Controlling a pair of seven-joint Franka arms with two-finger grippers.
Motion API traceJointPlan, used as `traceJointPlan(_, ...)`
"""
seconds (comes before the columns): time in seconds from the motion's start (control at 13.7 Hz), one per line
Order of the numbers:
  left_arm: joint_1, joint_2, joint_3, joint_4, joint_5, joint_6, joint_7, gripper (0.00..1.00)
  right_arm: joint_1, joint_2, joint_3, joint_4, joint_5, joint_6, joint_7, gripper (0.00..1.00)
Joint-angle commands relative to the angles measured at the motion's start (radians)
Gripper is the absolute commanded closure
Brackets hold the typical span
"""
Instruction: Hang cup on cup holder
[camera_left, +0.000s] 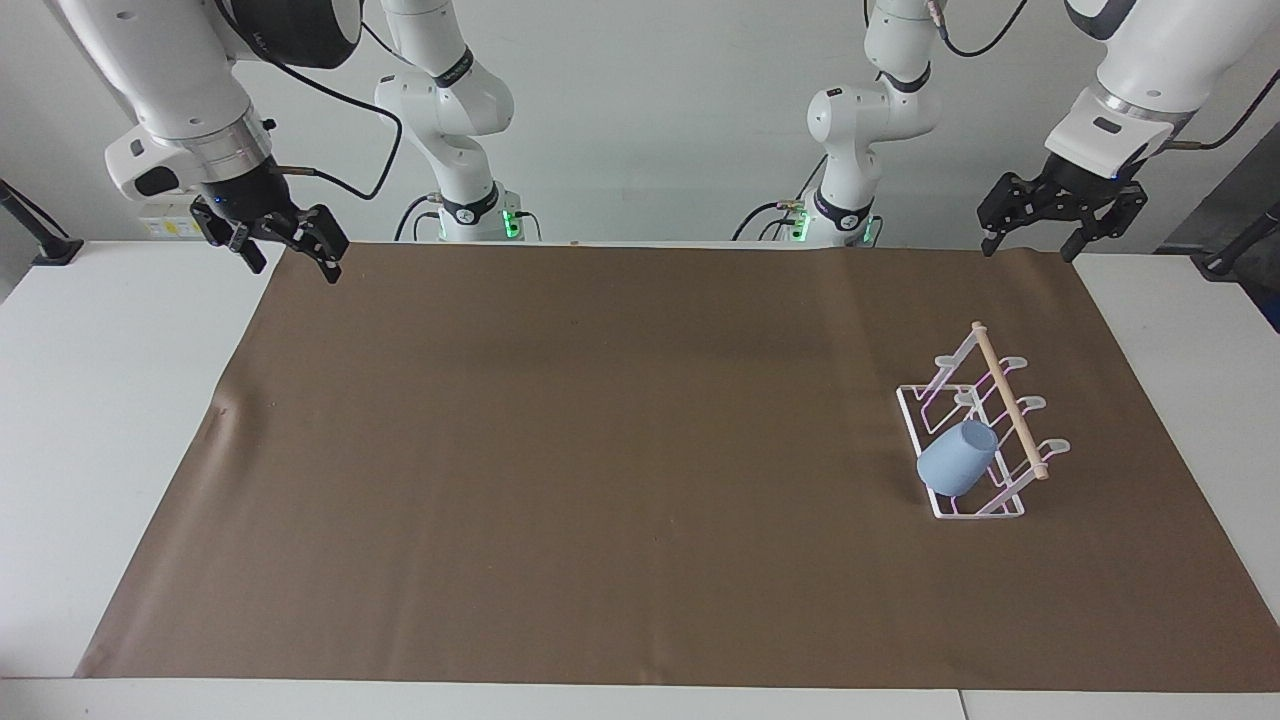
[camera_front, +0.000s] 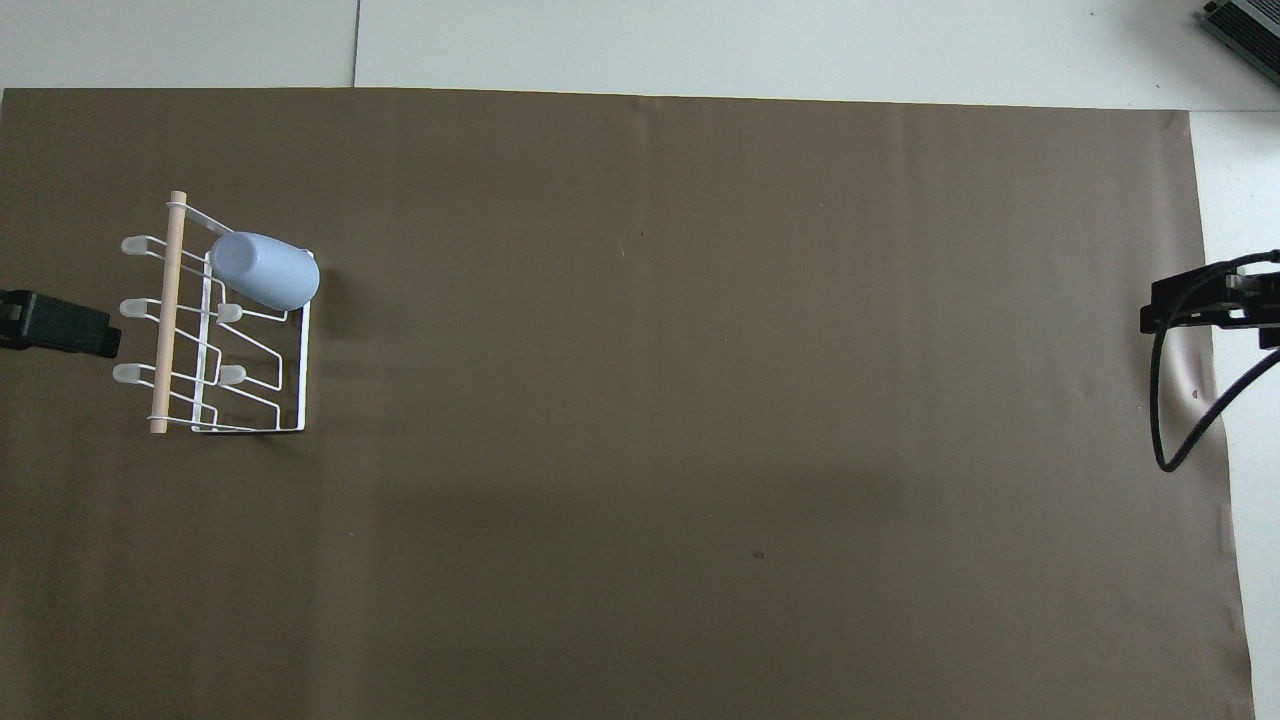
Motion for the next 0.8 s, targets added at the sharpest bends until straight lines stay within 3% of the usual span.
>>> traceJointPlan(0.0, -0.085, -0.001, 0.094, 0.006, -0.004, -0.023, 0.015, 0.00, -0.012, -0.001, 0.006, -0.001, 0.000, -0.013, 0.008, 0.00)
traceJointPlan(0.73, -0.077, -0.013, 0.131, 0.001, -0.017, -0.066, 0.020, 0.00, -0.017, 0.002, 0.006, 0.003, -0.003, 0.003, 0.006, 0.00)
